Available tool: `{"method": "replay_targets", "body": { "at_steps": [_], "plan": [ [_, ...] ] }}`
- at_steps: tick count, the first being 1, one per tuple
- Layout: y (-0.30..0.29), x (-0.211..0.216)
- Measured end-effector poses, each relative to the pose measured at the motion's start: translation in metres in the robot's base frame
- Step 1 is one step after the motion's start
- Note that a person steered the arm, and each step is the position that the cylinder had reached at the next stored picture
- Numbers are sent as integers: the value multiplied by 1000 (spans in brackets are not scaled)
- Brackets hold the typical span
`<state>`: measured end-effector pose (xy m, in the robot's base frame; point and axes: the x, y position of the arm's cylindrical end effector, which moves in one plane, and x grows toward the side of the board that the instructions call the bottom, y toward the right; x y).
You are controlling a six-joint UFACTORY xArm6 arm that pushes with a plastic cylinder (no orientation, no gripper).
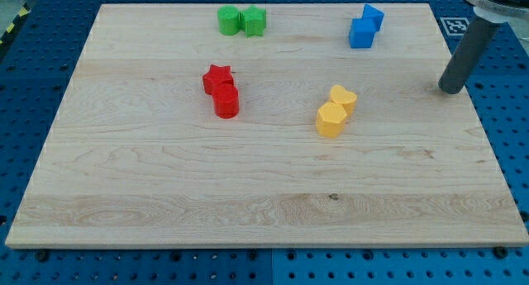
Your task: Slightly push the blue triangle into the blue cube
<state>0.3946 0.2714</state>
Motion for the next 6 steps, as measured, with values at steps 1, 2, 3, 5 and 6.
{"method": "replay_targets", "body": {
  "at_steps": [1, 2, 3, 5, 6],
  "plan": [
    [3, -34],
    [3, -47],
    [3, -76],
    [-5, -159],
    [-16, -159]
  ]
}}
